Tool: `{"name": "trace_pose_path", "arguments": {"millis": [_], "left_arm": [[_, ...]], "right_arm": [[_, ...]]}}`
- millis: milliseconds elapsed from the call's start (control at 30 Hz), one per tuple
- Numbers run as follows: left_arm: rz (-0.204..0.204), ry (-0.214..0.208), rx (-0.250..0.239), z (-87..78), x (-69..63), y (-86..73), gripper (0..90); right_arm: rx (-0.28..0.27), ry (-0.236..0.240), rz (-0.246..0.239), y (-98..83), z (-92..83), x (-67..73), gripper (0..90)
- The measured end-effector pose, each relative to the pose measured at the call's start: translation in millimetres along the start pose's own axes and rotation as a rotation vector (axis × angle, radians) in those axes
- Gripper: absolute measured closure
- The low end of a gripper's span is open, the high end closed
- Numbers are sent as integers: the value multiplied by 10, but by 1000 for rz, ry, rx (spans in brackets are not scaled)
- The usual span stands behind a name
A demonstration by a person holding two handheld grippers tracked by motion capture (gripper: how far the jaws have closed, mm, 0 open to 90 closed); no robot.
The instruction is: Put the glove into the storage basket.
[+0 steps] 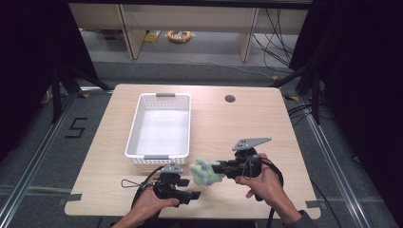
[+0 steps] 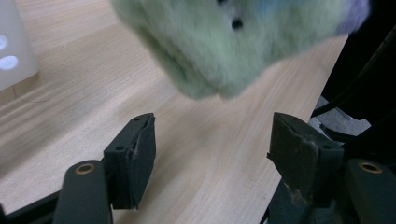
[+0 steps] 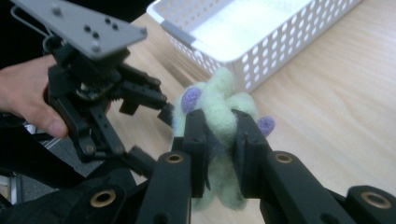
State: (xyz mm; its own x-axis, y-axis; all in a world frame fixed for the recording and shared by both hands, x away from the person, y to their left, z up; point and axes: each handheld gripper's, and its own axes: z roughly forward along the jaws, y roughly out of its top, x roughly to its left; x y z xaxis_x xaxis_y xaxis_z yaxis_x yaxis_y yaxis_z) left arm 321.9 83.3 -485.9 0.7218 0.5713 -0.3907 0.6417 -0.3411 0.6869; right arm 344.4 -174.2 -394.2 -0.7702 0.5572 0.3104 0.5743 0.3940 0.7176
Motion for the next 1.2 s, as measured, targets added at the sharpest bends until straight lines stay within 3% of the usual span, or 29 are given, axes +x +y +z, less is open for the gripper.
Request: {"name": "trace_pose_path", "arguments": {"millis": [100, 133, 333, 367, 500, 633, 700, 767, 933, 1100, 1133, 1200], "left_arm": [[-15, 11, -11, -10, 9, -1, 300], [-23, 18, -22, -25, 25, -1, 295], [-34, 43, -58, -112, 59, -18, 287], [-31, 62, -57, -135, 53, -27, 286], [-33, 69, -70, -209, 56, -92, 281], [-37, 75, -67, -256, 72, -114, 279], [-35, 102, -83, -288, 80, -125, 278], [-41, 95, -84, -352, 106, -121, 278], [-48, 139, -126, -516, 154, -141, 276], [-70, 137, -108, -560, 195, -240, 268], [-71, 140, -96, -562, 204, -267, 268], [-70, 164, -74, -561, 223, -319, 262]], "right_arm": [[2, 9, 17, 78, -5, 36, 776], [-3, -5, -24, 168, -14, 34, 776], [-9, 0, -33, 393, -40, 87, 776], [-9, 3, -24, 440, -47, 103, 776], [-47, 16, -71, 690, -45, 110, 776], [-40, 18, -64, 822, -38, 138, 776], [-30, 25, -43, 903, -19, 168, 776], [-34, 28, -58, 977, 14, 172, 776], [-34, 43, -65, 1137, 136, 191, 776], [-15, 49, -59, 1284, 329, 220, 776], [-17, 46, -74, 1315, 372, 212, 776], [-8, 54, -57, 1401, 487, 210, 776]]}}
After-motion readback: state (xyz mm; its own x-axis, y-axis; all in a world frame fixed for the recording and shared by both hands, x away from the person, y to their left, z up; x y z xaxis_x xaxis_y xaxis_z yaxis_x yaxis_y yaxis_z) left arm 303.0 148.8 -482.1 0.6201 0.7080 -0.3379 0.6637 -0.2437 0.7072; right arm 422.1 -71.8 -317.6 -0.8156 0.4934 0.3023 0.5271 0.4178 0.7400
